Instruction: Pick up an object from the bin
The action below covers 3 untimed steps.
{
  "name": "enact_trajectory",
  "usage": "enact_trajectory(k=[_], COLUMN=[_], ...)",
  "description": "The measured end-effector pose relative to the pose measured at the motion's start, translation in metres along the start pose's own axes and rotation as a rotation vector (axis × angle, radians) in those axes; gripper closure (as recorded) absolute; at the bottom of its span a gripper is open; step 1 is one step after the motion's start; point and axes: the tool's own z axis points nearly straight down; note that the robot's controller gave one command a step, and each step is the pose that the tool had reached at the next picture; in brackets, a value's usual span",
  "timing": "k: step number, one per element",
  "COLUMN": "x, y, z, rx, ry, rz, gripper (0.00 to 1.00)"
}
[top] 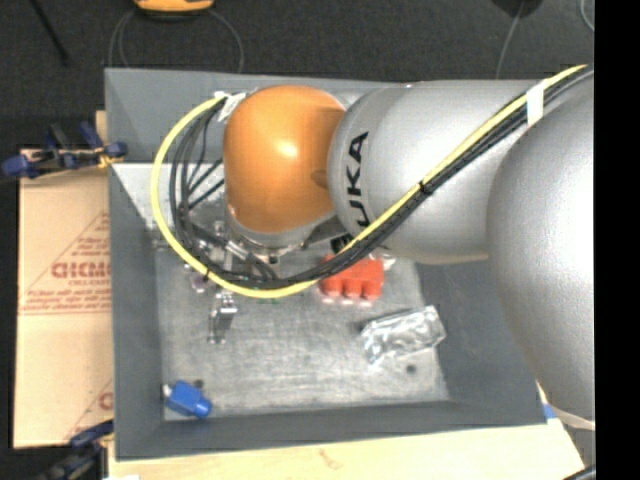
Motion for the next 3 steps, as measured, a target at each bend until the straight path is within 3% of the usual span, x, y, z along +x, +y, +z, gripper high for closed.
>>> enact_trajectory(k=[1, 2, 3], x=[-0.05, -0.107, -0.104], y=[-0.031, -0.039, -0.038], z=[0.077, 0.124, 0.124], rx=[0.002, -0.001, -0.002], ry=[-0.002, -0.012, -0.01], rz=[0.04, -0.012, -0.01], gripper=[0.0, 0.0, 1.0])
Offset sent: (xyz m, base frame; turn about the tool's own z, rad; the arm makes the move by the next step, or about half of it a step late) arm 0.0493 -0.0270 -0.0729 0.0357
